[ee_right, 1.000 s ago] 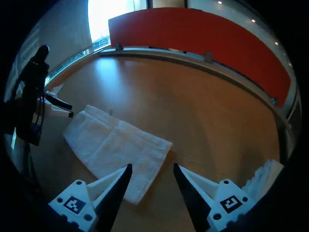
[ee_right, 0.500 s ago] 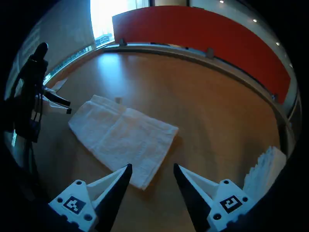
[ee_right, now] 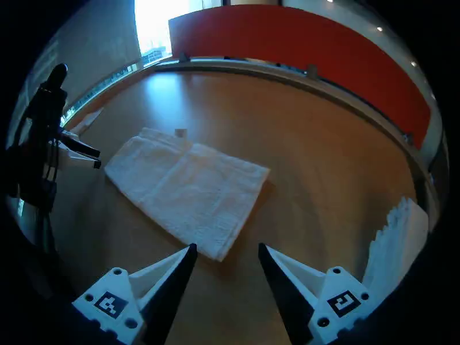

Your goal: Fold towel

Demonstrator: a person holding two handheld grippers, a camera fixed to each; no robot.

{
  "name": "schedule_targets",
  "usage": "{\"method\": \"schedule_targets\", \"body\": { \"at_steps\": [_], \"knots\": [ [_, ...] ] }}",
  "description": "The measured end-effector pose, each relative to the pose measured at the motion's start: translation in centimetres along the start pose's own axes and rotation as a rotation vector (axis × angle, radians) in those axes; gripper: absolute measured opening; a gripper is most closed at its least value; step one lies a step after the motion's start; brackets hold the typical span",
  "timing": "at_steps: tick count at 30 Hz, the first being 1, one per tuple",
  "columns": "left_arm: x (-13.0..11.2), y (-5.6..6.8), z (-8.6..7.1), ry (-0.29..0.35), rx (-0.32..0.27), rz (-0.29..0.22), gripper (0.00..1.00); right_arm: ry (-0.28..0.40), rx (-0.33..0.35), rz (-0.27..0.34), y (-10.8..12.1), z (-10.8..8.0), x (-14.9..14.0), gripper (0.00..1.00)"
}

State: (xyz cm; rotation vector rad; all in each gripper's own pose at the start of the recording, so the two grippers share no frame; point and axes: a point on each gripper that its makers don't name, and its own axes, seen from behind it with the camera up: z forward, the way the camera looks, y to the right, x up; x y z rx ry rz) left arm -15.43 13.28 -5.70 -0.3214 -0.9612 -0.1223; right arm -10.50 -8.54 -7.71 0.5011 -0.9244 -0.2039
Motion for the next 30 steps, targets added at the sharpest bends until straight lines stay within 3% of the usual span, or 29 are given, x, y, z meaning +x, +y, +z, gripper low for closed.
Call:
{"method": "schedule_targets", "body": {
  "at_steps": [9,30],
  "knots": [
    [-0.6,-0.1,-0.7,0.005,0.010,-0.007,0.93,-0.019,0.006,-0.004,-0.1,0.7,-0.9,0.77],
    [-0.9,-0.5,-1.2,0.015,0.017,-0.015,0.93,-0.064,0.060,-0.089,-1.1,2.1,-2.2,0.38]
  ]
}}
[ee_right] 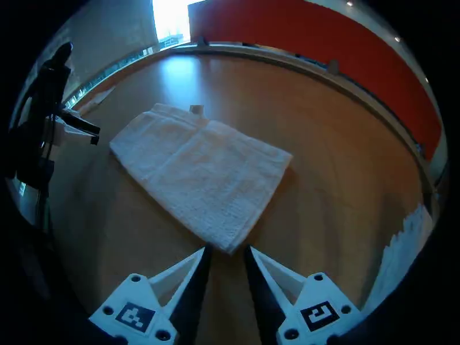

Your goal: Fold towel

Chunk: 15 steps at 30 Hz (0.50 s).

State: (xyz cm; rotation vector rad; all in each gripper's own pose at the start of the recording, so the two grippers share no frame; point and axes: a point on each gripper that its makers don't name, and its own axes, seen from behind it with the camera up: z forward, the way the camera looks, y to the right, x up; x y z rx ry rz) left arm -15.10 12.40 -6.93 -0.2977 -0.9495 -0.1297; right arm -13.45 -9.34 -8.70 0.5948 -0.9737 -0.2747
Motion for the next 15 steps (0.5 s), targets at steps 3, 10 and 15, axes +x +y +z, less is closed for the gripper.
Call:
{"method": "schedule_targets", "body": {
  "at_steps": [3,10,15],
  "knots": [
    [0.0,-0.1,-0.1,0.001,0.002,-0.006,0.93,-0.004,0.003,-0.007,0.0,0.1,-0.1,0.29],
    [-0.2,-0.8,-0.4,0.009,0.025,-0.015,0.93,-0.005,0.004,-0.010,0.1,0.2,0.0,0.07],
    [-0.3,-1.4,-0.9,0.020,0.045,-0.027,0.93,0.000,0.014,-0.010,-0.2,0.3,0.2,0.04]
  ]
}}
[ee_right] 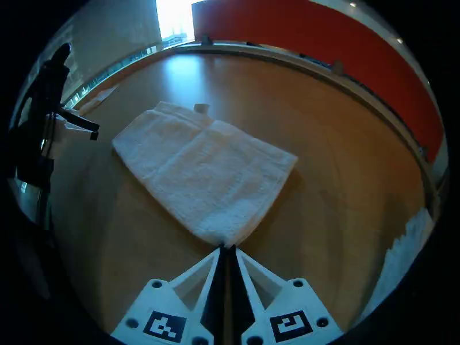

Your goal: Fold towel

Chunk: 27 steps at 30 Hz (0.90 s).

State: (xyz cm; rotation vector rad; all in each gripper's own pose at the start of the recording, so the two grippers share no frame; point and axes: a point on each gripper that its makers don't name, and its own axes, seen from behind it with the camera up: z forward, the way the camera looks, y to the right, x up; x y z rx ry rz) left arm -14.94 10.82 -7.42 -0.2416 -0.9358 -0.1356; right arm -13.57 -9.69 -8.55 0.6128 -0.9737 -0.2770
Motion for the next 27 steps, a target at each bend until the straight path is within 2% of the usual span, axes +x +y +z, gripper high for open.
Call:
{"method": "schedule_targets", "body": {
  "at_steps": [12,27],
  "knots": [
    [-0.9,-1.6,-1.2,0.005,0.036,-0.031,0.93,0.017,-0.021,-0.019,0.6,-0.7,1.0,0.03],
    [-3.0,-5.6,-4.2,0.013,0.117,-0.070,0.93,0.084,-0.044,-0.136,0.4,-3.4,6.5,0.04]
  ]
}}
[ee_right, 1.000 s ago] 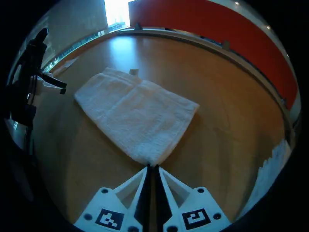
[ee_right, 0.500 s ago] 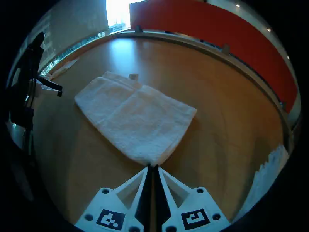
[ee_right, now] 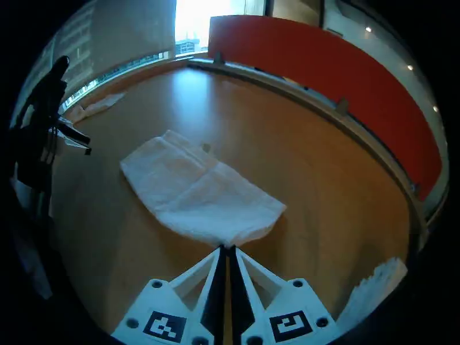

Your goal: Fold towel

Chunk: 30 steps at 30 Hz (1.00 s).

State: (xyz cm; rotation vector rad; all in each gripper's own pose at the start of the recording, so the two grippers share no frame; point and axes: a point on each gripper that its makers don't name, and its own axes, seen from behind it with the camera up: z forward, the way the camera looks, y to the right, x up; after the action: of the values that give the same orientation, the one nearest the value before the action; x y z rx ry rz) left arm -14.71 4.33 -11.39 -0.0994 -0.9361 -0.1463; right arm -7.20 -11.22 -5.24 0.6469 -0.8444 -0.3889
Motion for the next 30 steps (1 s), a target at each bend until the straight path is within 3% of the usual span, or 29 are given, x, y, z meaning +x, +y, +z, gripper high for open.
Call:
{"method": "schedule_targets", "body": {
  "at_steps": [15,30],
  "knots": [
    [-1.3,-2.5,-1.9,0.011,0.039,-0.038,0.93,0.080,0.005,-0.161,-1.1,-1.2,7.6,0.03],
    [-1.5,-3.2,-3.0,0.031,0.044,-0.053,0.93,0.074,0.034,-0.255,-2.3,-0.8,9.8,0.03]
  ]
}}
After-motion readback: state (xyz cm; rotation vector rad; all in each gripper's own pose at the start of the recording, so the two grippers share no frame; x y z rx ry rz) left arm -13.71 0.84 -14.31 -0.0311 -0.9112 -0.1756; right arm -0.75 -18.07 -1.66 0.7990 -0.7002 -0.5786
